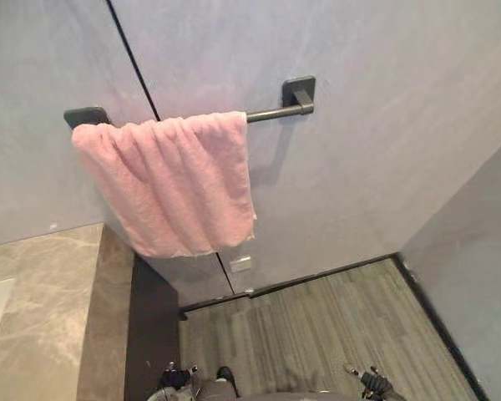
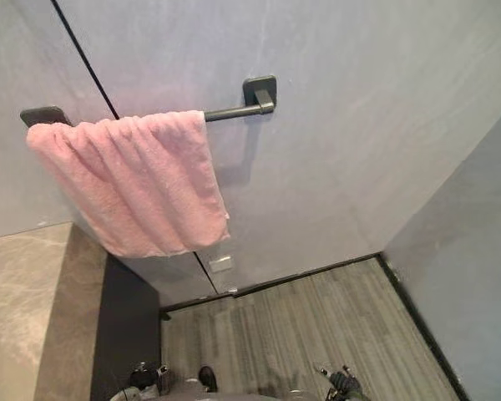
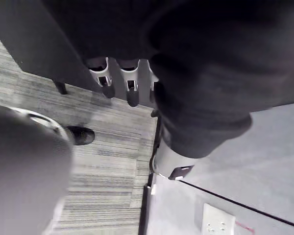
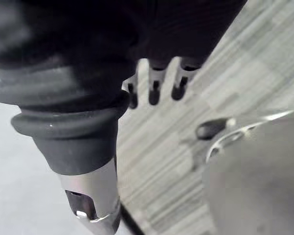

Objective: Organize washtable

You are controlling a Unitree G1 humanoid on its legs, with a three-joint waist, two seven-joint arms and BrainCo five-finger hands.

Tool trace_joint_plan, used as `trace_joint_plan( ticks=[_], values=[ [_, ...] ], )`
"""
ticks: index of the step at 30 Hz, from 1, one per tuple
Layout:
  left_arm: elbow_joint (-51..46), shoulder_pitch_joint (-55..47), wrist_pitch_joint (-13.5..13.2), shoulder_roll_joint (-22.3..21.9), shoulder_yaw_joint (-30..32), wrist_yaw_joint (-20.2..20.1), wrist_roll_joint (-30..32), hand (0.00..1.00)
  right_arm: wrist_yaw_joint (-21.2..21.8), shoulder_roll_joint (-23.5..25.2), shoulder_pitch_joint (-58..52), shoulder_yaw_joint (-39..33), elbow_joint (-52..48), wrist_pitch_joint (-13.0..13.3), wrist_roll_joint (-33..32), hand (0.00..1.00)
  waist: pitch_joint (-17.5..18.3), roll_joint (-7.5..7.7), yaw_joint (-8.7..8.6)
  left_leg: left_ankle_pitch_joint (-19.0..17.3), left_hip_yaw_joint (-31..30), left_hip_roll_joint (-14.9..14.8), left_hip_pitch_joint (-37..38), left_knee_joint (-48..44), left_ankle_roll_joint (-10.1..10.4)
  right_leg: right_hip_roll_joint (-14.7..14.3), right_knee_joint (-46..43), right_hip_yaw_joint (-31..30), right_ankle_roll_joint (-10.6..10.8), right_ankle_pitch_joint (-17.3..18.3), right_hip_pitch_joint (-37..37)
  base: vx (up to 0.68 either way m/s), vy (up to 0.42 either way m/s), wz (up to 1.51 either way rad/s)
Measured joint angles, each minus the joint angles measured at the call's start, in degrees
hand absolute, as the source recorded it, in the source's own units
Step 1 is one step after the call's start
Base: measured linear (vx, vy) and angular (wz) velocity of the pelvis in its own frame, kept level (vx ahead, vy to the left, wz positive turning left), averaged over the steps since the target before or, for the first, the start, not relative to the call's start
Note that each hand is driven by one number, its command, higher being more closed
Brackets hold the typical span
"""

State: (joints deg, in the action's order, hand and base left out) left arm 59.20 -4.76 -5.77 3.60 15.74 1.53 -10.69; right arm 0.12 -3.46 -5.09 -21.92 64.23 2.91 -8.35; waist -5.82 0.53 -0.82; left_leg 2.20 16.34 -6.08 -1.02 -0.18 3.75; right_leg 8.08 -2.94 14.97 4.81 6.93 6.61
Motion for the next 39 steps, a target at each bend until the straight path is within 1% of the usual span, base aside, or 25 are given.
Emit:
trace_joint_plan(
  ticks=[1, 2, 3, 5, 6, 9, 10, 12, 16, 17, 20, 24, 26, 31, 34, 35, 37, 38, 39],
  values=[
    [-1.5, 0.4, -0.2, 0.5, 0.0, 0.1, -0.1, 0.0, -0.1, 0.1, -0.4, 0.2, 0.0, 0.0, 0.0, 0.0, 0.3, 1.08, 0.04, 0.3, 0.1, 1.2, 0.6, 1.4, -0.4, 0.8, 0.0, 0.0, 0.1, 0.1, 0.0, 0.18, 0.135, 0.04],
    [-2.4, 0.4, -0.2, 0.9, 0.0, 0.1, -0.2, 0.0, -0.1, 0.1, -0.6, 0.6, 0.0, 0.0, 0.0, 0.0, 0.1, 0.87, 0.0, 0.4, 0.1, 1.6, 1.0, 1.9, -0.6, 1.2, 0.0, 0.0, 0.2, 0.1, 0.1, 0.15, 0.118, 0.02],
    [-4.3, 0.4, -0.3, 1.5, -0.1, 0.2, -0.2, 0.0, -0.1, 0.1, -0.8, 1.3, -0.1, 0.0, 0.3, 0.0, 0.2, 1.01, -0.02, 0.5, 0.2, 2.4, 1.5, 2.6, -0.6, 1.6, -0.1, 0.0, 0.3, 0.2, 0.2, 0.11, 0.092, 0.02],
    [-12.9, -0.4, -1.1, 3.5, -0.6, 1.3, -0.3, 0.0, 0.0, 0.1, -0.8, 3.9, -0.6, 0.1, 2.4, 0.0, 0.4, 1.2, 0.04, 0.6, 0.2, 3.2, 2.0, 3.9, -0.9, 2.2, -0.1, 0.1, 0.3, 0.2, 0.2, 0.15, 0.084, 0.06],
    [-15.4, -0.6, -1.4, 4.1, -0.6, 1.3, -0.6, 0.0, 0.1, 0.1, -0.6, 4.4, -0.8, 0.2, 2.6, 0.0, 0.3, 1.09, 0.1, 0.7, 0.2, 3.3, 2.1, 4.2, -0.9, 2.2, -0.1, 0.2, 0.3, 0.2, 0.2, 0.13, 0.028, 0.1],
    [-25.8, -2.0, -3.3, 6.8, -0.5, 1.9, -1.7, 0.0, 0.2, -0.6, -0.2, 6.5, -2.9, 0.8, 4.6, 0.0, 0.4, -0.04, 0.26, 0.7, 0.0, 3.1, 2.6, 4.9, -0.9, 1.9, -0.1, 0.6, 0.3, 0.2, 0.6, 0.09, -0.023, 0.04],
    [-27.7, -2.1, -3.6, 6.7, -0.5, 2.1, -2.2, 0.0, 0.1, -1.1, -0.1, 7.4, -2.9, 0.9, 4.7, 0.0, 0.6, -0.44, 0.25, 0.7, 0.0, 3.0, 3.2, 5.5, -0.8, 1.7, 0.0, 0.6, 0.3, 0.2, 1.0, 0.1, -0.045, 0.02],
    [-31.3, -2.6, -3.7, 6.5, -0.5, 2.3, -2.2, 0.0, 0.2, -1.6, 0.2, 8.8, -2.9, 0.9, 6.3, 0.0, 0.7, -0.73, 0.25, 0.7, -0.2, 2.8, 3.8, 5.5, -0.8, 1.5, 0.0, 0.7, 0.3, 0.2, 1.7, 0.08, -0.049, 0.03],
    [-38.2, -2.8, -3.8, 7.1, -0.3, 2.3, -2.7, 0.0, 0.5, -1.8, 0.8, 11.3, -3.1, 0.9, 7.0, 0.0, 0.8, -0.7, 0.26, 0.8, -0.5, 2.1, 3.8, 5.5, -0.7, 0.8, 0.0, 0.9, 0.2, 0.1, 2.1, 0.06, -0.059, 0.04],
    [-40.0, -2.7, -4.1, 7.6, -0.3, 2.3, -2.8, 0.0, 1.2, -1.8, 0.8, 11.7, -3.2, 0.9, 7.2, 0.0, 0.8, -0.69, 0.27, 0.8, -0.6, 2.0, 3.8, 5.5, -0.7, 0.7, 0.0, 1.0, 0.2, 0.1, 2.1, 0.04, -0.045, 0.04],
    [-44.6, -2.7, -4.8, 9.2, -0.3, 2.5, -2.8, 0.0, 1.4, -1.9, 0.8, 12.9, -3.6, 0.9, 8.4, 0.0, 0.8, -0.69, 0.31, 0.9, -0.6, 2.0, 3.7, 5.5, -0.6, 0.7, 0.0, 1.0, 0.1, 0.0, 2.1, 0.02, -0.021, 0.0],
    [-48.9, -2.6, -5.9, 9.8, 0.2, 3.4, -2.8, 0.0, 1.6, -1.9, 0.8, 13.6, -3.9, 0.9, 8.8, 0.0, 0.9, -0.75, 0.34, 1.1, -0.5, 1.0, 3.7, 5.5, -0.3, 0.1, 0.0, 1.1, -0.5, -1.1, 2.1, 0.0, -0.008, 0.0],
    [-50.2, -2.6, -5.9, 9.9, 0.2, 3.9, -2.7, 0.0, 1.8, -1.9, 0.8, 13.7, -3.9, 0.9, 8.9, 0.0, 0.9, -0.73, 0.49, 1.4, -0.5, 0.8, 3.7, 5.5, 0.1, -0.2, 0.0, 1.2, -0.8, -1.8, 2.0, 0.0, 0.0, 0.0],
    [-51.4, -2.4, -5.9, 10.8, 0.2, 3.8, -2.6, 0.0, 2.8, -2.0, 0.8, 13.9, -3.9, 0.9, 9.0, 0.0, 0.9, -0.79, 0.67, 2.0, -0.4, 0.5, 3.5, 5.5, -0.1, -0.2, 0.1, 1.2, -0.8, -1.9, 1.6, -0.05, -0.019, -0.04],
    [-51.9, -1.5, -5.9, 12.1, 0.2, 3.1, -2.6, 0.0, 3.8, -2.2, 0.7, 13.9, -3.9, 0.9, 9.1, 0.0, 1.0, -0.99, 1.11, 2.7, -0.2, 0.6, 3.0, 5.7, -0.3, -0.2, 0.1, 1.1, -0.8, -1.9, 0.9, -0.12, -0.003, -0.07],
    [-51.9, -1.0, -5.9, 13.3, 0.2, 2.3, -2.6, 0.0, 3.9, -2.3, 0.7, 13.9, -3.9, 0.9, 9.3, 0.0, 1.1, -1.01, 1.41, 3.0, -0.2, 0.6, 2.8, 6.1, -0.2, -0.3, 0.2, 0.9, -0.8, -1.8, 0.3, -0.17, -0.012, -0.11],
    [-51.9, -0.3, -5.9, 15.3, 0.2, 1.6, -2.7, 0.0, 3.9, -2.5, 0.6, 14.0, -3.8, 0.8, 9.7, 0.0, 1.1, -1.04, 1.55, 3.4, -0.2, 0.7, 2.4, 6.1, -0.2, -0.4, 0.5, 0.8, -0.3, -1.4, -0.1, -0.15, -0.026, -0.09],
    [-51.8, -0.2, -5.9, 16.2, 0.2, 0.8, -2.8, 0.0, 3.9, -2.6, 0.5, 14.0, -3.8, 0.8, 10.0, 0.0, 1.1, -1.12, 1.55, 3.5, -0.4, 1.0, 2.3, 6.1, -0.3, -0.2, 0.8, 0.9, 0.4, -0.7, 0.0, -0.14, -0.022, 0.02],
    [-51.8, -0.2, -5.9, 16.3, 0.1, 0.5, -2.8, 0.0, 3.9, -2.9, 0.5, 13.9, -3.9, 0.8, 10.1, 0.0, 1.0, -1.6, 1.4, 3.6, -0.6, 1.0, 2.3, 6.1, -0.3, -0.2, 0.8, 0.9, 0.0, -0.4, 0.0, -0.16, -0.005, 0.04]
  ],
)
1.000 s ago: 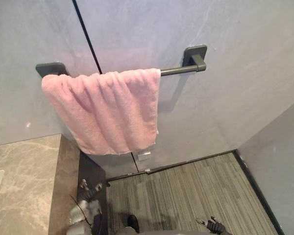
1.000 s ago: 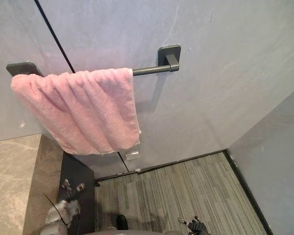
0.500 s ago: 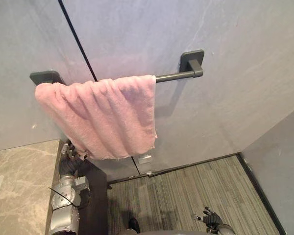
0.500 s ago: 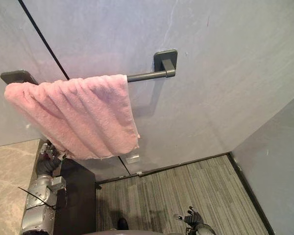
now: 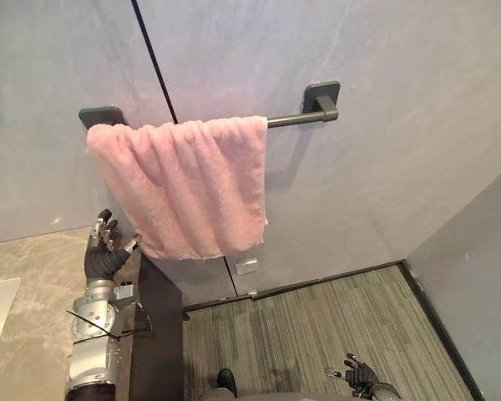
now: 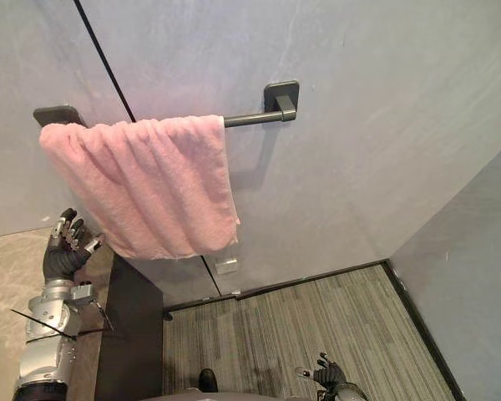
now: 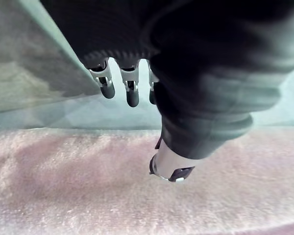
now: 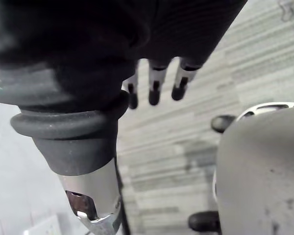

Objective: Organize washtable

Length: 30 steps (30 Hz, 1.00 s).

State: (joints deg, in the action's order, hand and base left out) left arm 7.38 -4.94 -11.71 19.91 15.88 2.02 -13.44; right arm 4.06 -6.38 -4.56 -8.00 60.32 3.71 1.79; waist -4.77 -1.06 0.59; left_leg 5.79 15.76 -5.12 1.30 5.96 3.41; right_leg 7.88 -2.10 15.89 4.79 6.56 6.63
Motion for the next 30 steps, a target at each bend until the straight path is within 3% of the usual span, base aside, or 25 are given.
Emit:
trace_joint_plan(
  ticks=[4, 8, 16, 23, 30],
  values=[
    [0.3, 0.1, 0.0, 1.7, -0.2, -3.4, -4.1, 0.0, 0.3, -1.0, -1.5, 0.0, 0.0, 0.0, 0.6, 0.0, 0.3, -0.26, 0.11, -0.3, -0.3, 0.0, -0.3, 0.0, 0.2, -0.1, 0.3, 0.1, 0.4, 0.3, 0.0, -0.07, 0.015, 0.05],
    [3.6, 1.6, -0.1, 4.7, -0.8, -5.6, -6.3, 0.0, 1.4, -0.6, -3.2, 0.1, 0.1, -0.3, 0.6, 0.0, 0.8, 1.18, 0.15, -0.3, -0.7, 0.4, -1.2, 0.0, 0.3, 0.0, 1.3, 0.0, 0.1, 0.0, 0.0, 0.05, 0.015, 0.07],
    [10.3, 5.3, 0.2, 6.1, -4.6, -5.4, -6.1, 0.0, 2.0, -0.3, -1.7, 0.8, 0.1, -0.2, 0.6, 0.0, 1.0, 2.15, -0.03, -0.1, 0.2, 1.0, -1.5, -0.1, 0.0, 0.3, 2.2, -0.3, 0.7, -0.6, 0.1, 0.11, -0.016, -0.01],
    [13.5, 6.3, 0.5, 9.0, -6.6, -4.2, -4.3, 0.0, 2.1, -0.9, -1.5, 1.4, 0.1, -0.2, 0.6, 0.0, 1.1, 2.18, 0.07, -0.1, 1.9, -0.1, -1.2, 0.0, 0.0, -0.7, 2.1, -1.0, -1.0, -1.4, -0.3, 0.05, -0.03, -0.07],
    [16.5, 9.1, 1.3, 10.4, -7.4, -4.5, -4.4, 0.0, 2.0, -0.8, -1.3, 2.2, 0.1, -0.1, 0.6, 0.0, 0.8, 2.59, 0.04, -0.2, 3.1, -0.4, -1.7, 0.0, 0.2, -0.7, 1.6, -2.0, -1.0, -1.4, -2.0, -0.05, -0.001, -0.11]
  ],
)
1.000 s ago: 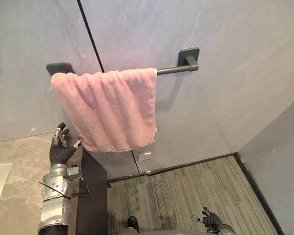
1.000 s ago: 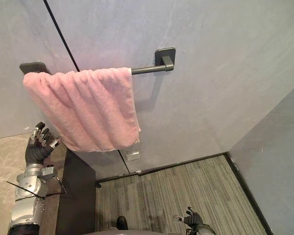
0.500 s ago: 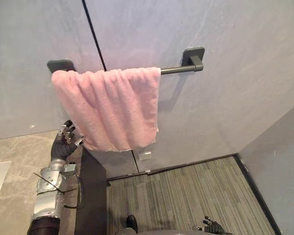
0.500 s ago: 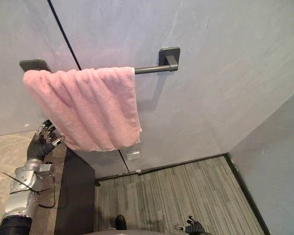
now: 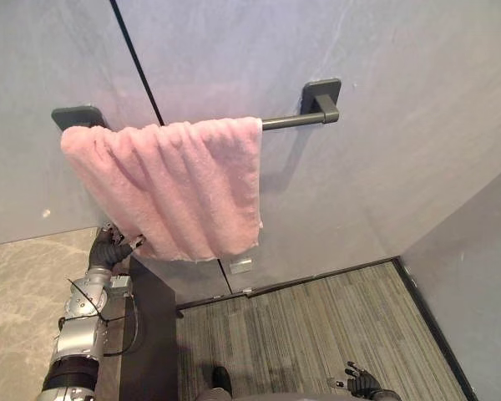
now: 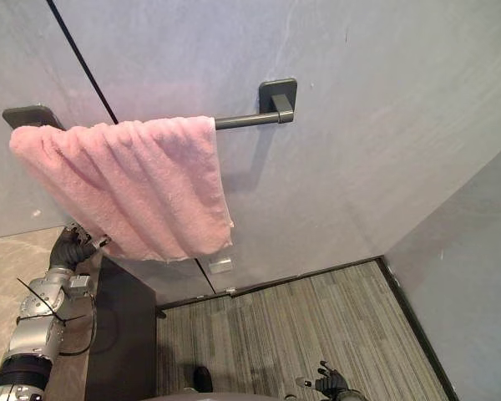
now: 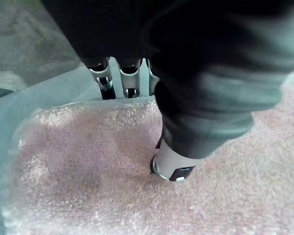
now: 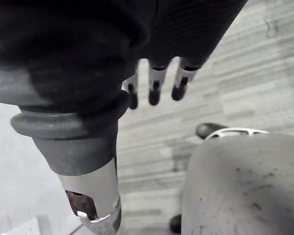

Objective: Organize washtable

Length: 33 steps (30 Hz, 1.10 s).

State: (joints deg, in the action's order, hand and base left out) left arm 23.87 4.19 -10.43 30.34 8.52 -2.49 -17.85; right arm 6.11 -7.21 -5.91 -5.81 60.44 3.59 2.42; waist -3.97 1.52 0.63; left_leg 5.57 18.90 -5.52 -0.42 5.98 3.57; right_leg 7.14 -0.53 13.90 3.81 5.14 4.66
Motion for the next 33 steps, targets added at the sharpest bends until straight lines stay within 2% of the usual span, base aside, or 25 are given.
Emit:
trace_joint_plan(
  ticks=[14, 18, 19, 25, 27, 33],
  values=[
    [1.7, 2.3, 0.6, 0.5, -2.2, -0.2, 0.3, 0.0, 0.1, 0.6, -0.8, 0.1, -0.1, 0.1, -0.1, 0.0, -0.5, 0.68, -0.76, -0.2, 0.3, 0.0, -0.9, 0.0, 0.2, 0.0, 0.9, -1.5, 0.9, -0.4, -1.0, -0.02, 0.008, -0.03],
    [5.1, 4.6, 1.1, 0.5, -4.4, 0.1, 0.8, 0.0, 0.1, 0.5, -0.4, 1.4, -1.3, 0.4, -0.2, 0.0, -0.4, 0.72, -0.71, -0.2, 1.1, -0.1, -0.8, 0.0, 0.2, -0.1, 0.9, -1.6, 0.8, -0.5, -1.0, 0.07, -0.014, -0.01],
    [5.5, 4.8, 1.1, 0.5, -4.6, 0.1, 0.8, 1.0, 0.1, 0.5, -0.3, 1.7, -1.3, 0.5, -0.2, 0.0, -0.4, 0.71, -0.76, -0.2, 1.2, -0.1, -0.7, 0.0, 0.2, -0.1, 0.9, -1.6, 0.8, -0.5, -0.9, 0.06, -0.013, -0.07],
    [5.6, 4.9, 1.3, 0.1, -6.4, 0.1, 2.8, 1.0, 0.3, -0.1, -0.2, 5.4, -5.6, 0.3, -2.6, 0.0, -0.4, 0.69, -1.13, -0.2, 2.1, -0.3, -0.1, 0.0, 0.2, -0.2, 0.8, -2.2, 0.4, -0.7, -1.0, 0.0, -0.008, -0.08],
    [5.6, 5.8, 2.2, -0.4, -6.3, 0.8, 3.7, 1.0, 1.6, -0.9, -1.6, 8.6, -14.8, 0.3, -6.7, 0.0, -0.4, 0.7, -1.13, -0.2, 2.5, -0.4, -0.1, 0.0, 0.2, -0.3, 0.7, -3.0, 0.3, -1.1, -1.3, -0.06, 0.01, -0.15],
    [5.0, 8.4, 2.6, -1.2, -6.0, 2.6, 5.1, 1.0, 4.7, -5.2, -0.4, 11.9, -41.0, 1.0, -11.8, 0.0, -0.3, 0.85, -1.2, 0.1, 3.3, -0.4, -1.0, 0.0, -0.1, -0.1, 0.6, -5.0, 0.8, -2.5, -3.3, -0.09, 0.035, -0.14]
  ],
)
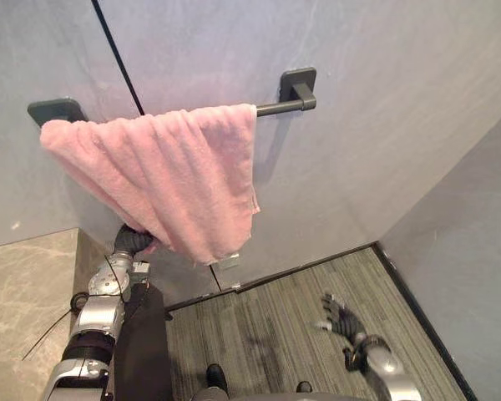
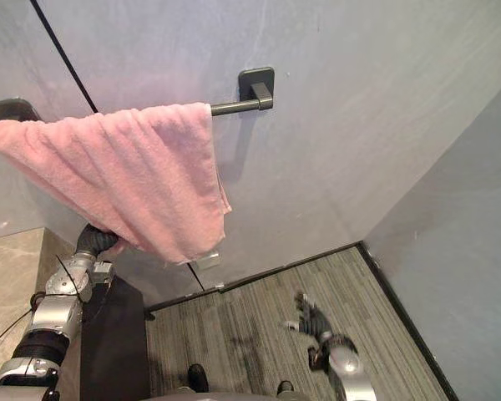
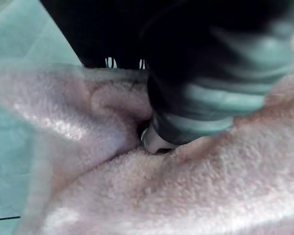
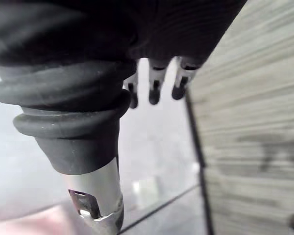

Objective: Organize washtable

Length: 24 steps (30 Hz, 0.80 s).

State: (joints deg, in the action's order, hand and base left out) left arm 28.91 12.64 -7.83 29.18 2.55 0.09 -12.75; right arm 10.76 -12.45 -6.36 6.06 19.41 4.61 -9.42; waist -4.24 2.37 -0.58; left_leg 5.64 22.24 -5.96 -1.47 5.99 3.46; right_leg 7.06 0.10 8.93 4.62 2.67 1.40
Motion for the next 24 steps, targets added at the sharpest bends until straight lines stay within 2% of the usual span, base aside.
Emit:
trace_joint_plan(
  ticks=[3, 9, 11, 18, 22, 24],
  values=[
    [-0.2, 1.2, 0.0, -0.6, 0.6, 0.9, -0.1, 1.0, 0.9, -5.0, 3.3, 0.6, -9.7, 0.8, -4.2, 0.0, 0.1, 0.16, -0.05, 0.9, 0.2, 0.0, -1.0, 0.0, -0.6, 0.0, 0.2, -0.6, -0.2, -1.1, -0.7, -0.04, 0.029, -0.04],
    [-2.6, 2.2, -0.3, -1.3, 0.6, 1.2, -0.2, 1.0, 0.9, -11.8, 11.1, 1.3, -20.9, 2.0, -9.4, 0.0, 0.3, 0.28, -0.15, 1.9, 0.0, -0.4, -1.2, 0.0, -0.7, -0.3, 0.2, -0.9, -0.4, -1.9, -1.0, -0.03, 0.009, -0.02],
    [-2.6, 2.5, -0.4, -1.3, 0.6, 1.2, -0.2, 1.0, 0.8, -12.7, 13.7, 2.8, -21.3, 2.8, -10.7, 0.0, 0.8, 0.36, -0.2, 2.3, 0.0, -0.9, -1.9, 0.0, -0.7, -0.6, 0.2, -1.0, -0.7, -2.3, -1.8, -0.05, 0.003, -0.04],
    [-2.6, 2.8, -0.3, -2.2, 0.3, 1.3, -2.5, 1.0, 0.7, -15.0, 21.9, 8.7, -20.9, 2.6, -13.9, 0.0, 0.8, 0.38, -0.24, 3.7, -0.9, -2.0, -3.3, 0.0, -0.6, -1.8, 0.6, -0.6, -1.2, -3.3, -2.6, -0.06, -0.005, 0.03],
    [-2.6, 3.6, -0.3, -2.2, 0.2, 1.4, -2.7, 1.0, 0.7, -18.4, 29.4, 13.4, -20.6, 1.6, -20.3, 0.0, 0.8, 0.36, -0.11, 4.3, -1.9, -2.2, -4.7, 0.0, -0.9, -2.1, 2.2, 0.3, -1.2, -4.5, -2.8, -0.04, 0.007, 0.1],
    [-2.5, 3.7, -0.3, -2.2, 0.0, 1.5, -3.1, 1.0, 0.7, -19.4, 35.2, 18.1, -20.1, 1.2, -24.0, 0.0, 0.8, 0.36, 0.07, 4.3, -1.9, -2.1, -4.8, 0.0, -0.9, -2.1, 2.4, 0.2, -1.2, -4.8, -2.8, 0.0, 0.0, 0.0]
  ],
)
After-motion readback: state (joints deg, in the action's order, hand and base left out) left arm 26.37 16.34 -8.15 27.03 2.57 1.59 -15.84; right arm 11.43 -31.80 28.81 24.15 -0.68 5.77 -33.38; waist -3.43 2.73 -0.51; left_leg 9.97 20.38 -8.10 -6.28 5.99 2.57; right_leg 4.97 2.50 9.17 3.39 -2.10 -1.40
